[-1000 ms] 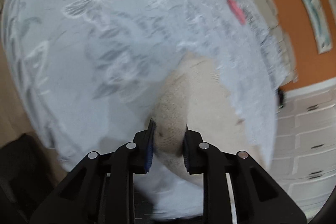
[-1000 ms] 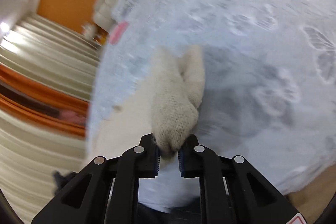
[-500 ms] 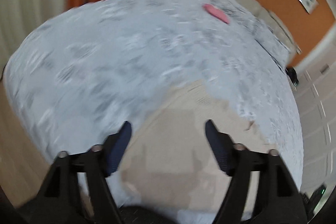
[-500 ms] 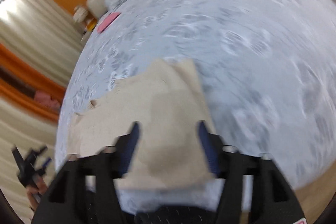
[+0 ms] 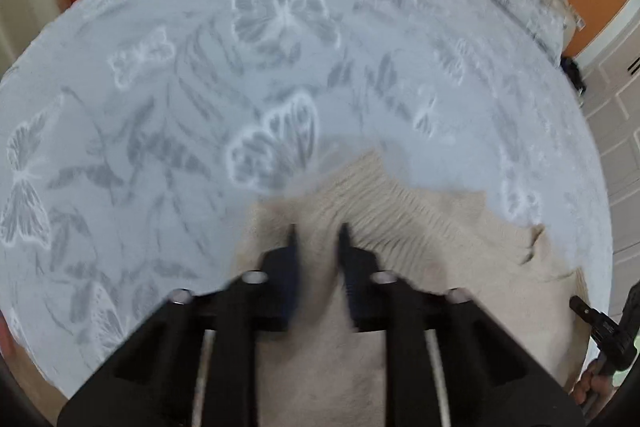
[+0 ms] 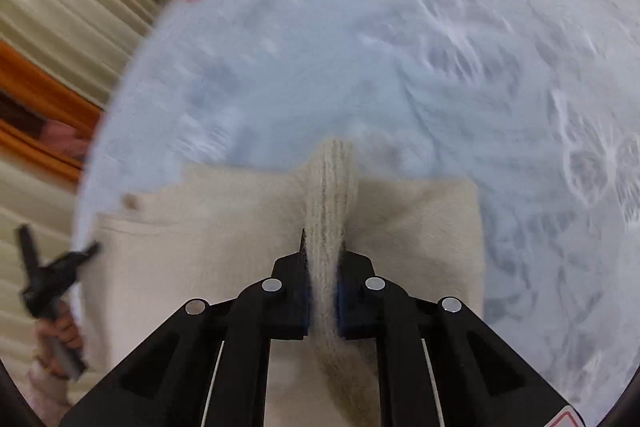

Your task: Fold small clothes

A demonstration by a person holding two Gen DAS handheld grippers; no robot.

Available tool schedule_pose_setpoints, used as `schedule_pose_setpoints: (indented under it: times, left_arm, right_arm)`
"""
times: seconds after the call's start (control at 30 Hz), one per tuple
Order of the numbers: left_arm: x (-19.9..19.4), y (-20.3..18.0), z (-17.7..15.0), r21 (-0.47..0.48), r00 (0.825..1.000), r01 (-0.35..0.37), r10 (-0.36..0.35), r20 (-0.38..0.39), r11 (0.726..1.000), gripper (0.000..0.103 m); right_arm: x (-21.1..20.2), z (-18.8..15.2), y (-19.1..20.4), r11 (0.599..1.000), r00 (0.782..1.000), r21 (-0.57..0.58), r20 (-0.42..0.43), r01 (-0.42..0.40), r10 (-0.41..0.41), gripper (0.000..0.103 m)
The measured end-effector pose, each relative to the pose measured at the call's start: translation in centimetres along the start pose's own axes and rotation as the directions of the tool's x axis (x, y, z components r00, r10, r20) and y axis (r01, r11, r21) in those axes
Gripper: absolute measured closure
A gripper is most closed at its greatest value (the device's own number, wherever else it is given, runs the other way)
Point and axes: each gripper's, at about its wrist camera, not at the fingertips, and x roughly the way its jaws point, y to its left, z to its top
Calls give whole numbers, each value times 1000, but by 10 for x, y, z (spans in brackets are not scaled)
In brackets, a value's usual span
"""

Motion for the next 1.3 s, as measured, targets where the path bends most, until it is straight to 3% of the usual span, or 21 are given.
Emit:
schedule_pose_setpoints:
  times: [0.07,0.13,0.2,0.27,0.33,0.37,0.5,0.53,0.63,0.73,0.83,0.87,0.9,0.93,1.0,1.07,1.1,1.13,1.23,1.3]
  left_arm:
    - [-21,-2,7,-3,996,53,-53,69,999,94]
    - [-27,-2,14,-17,993,59,-57,100,998,94]
    - [-4,1,17,-23,997,14,-12,70,1000,93]
    - [28,6,13,-31,999,-31,32,3,999,92]
    - [27,0,9,-8,998,-59,59,39,998,88]
    - [22,-4,9,8,997,-63,62,45,998,87]
    - [-27,-16,-3,66,990,-60,51,134,996,85]
    - [-42,-18,-12,64,987,-51,40,158,997,78]
    - [-64,-24,-42,41,988,61,-67,142,997,67]
    - [-63,-33,-75,39,987,102,-106,122,994,52]
    - [-36,-30,-97,21,998,45,-46,48,999,52]
    - [-28,-22,-102,2,999,16,-16,40,1000,52]
    - [-25,-13,-104,-13,998,32,-31,50,999,52]
    - [-26,-7,-106,-14,995,58,-56,78,998,52]
    - [-29,-2,-109,-25,994,70,-68,84,997,52]
    - [-28,-7,-109,-5,995,52,-51,86,999,52]
    - [-28,-11,-110,8,995,35,-36,92,999,50]
    - [-28,-12,-112,17,995,27,-28,98,999,46]
    - [-28,-23,-117,55,994,-17,11,112,998,41]
    - [-30,-28,-120,80,993,-39,30,117,996,38]
  right_arm:
    - [-36,5,4,998,993,-3,104,-58,58,94]
    - [-51,10,-2,998,985,3,162,-60,59,95]
    - [-26,12,-23,999,994,29,107,24,-27,95]
    - [25,4,-52,992,996,107,-63,62,-56,93]
    - [18,1,-58,988,1000,152,-6,30,-29,90]
    - [3,2,-56,984,999,178,27,26,-31,83]
    - [-59,-18,-32,989,983,144,186,-28,0,82]
    - [-69,-30,-23,989,981,136,190,-55,28,82]
    - [-65,-55,4,987,985,112,142,-112,96,82]
    - [-33,-88,50,988,988,43,23,-151,150,82]
    - [-2,-100,78,991,993,-84,-63,-108,103,85]
    - [4,-101,74,992,998,-121,-52,-26,20,91]
    - [4,-97,56,993,998,-103,-29,58,-61,97]
    - [3,-93,44,996,998,-64,-22,61,-63,103]
    - [-12,-88,-9,989,999,142,11,30,-32,103]
    - [-40,-90,-34,970,995,237,69,52,-70,103]
    - [-50,-92,-35,965,991,250,82,78,-101,92]
    - [-58,-98,-34,963,988,249,91,98,-124,89]
    - [-57,-116,-23,975,989,180,48,127,-138,91]
    - [-48,-126,-31,973,987,167,16,157,-162,101]
